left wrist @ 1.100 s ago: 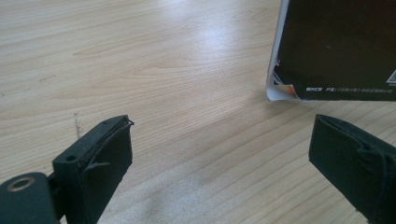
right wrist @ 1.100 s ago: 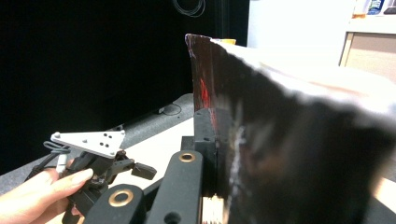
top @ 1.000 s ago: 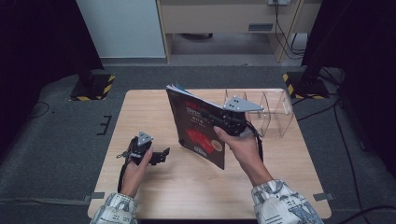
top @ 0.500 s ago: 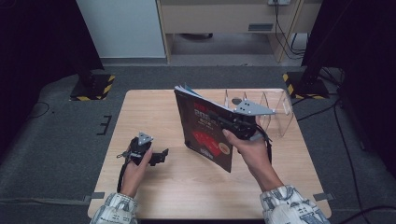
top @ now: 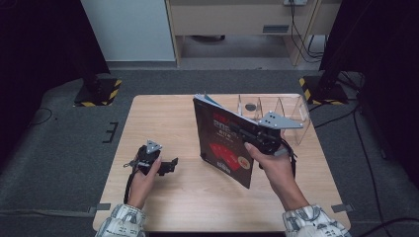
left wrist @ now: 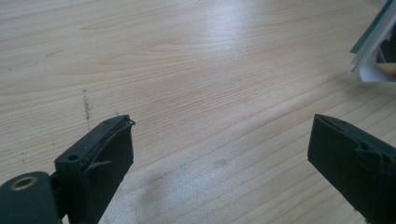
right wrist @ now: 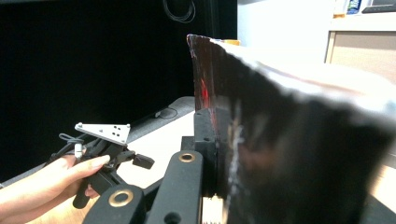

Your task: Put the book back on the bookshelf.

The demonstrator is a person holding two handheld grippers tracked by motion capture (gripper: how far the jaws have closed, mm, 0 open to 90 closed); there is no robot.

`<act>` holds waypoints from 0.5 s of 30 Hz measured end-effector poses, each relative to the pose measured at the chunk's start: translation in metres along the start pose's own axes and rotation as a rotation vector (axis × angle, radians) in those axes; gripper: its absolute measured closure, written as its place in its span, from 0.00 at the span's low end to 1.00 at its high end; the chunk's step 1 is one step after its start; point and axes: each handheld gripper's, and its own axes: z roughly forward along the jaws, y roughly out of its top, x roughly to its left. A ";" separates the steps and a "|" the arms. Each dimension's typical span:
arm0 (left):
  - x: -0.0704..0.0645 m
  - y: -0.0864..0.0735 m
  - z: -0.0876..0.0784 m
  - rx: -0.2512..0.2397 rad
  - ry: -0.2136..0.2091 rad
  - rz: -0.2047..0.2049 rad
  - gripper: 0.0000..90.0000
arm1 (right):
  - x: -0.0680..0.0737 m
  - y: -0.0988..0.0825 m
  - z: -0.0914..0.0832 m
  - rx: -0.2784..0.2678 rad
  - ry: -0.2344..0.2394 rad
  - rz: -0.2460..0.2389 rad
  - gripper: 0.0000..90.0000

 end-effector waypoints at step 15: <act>-0.001 0.000 0.001 0.005 -0.001 0.001 0.07 | -0.005 -0.004 -0.024 -0.004 -0.027 0.006 0.97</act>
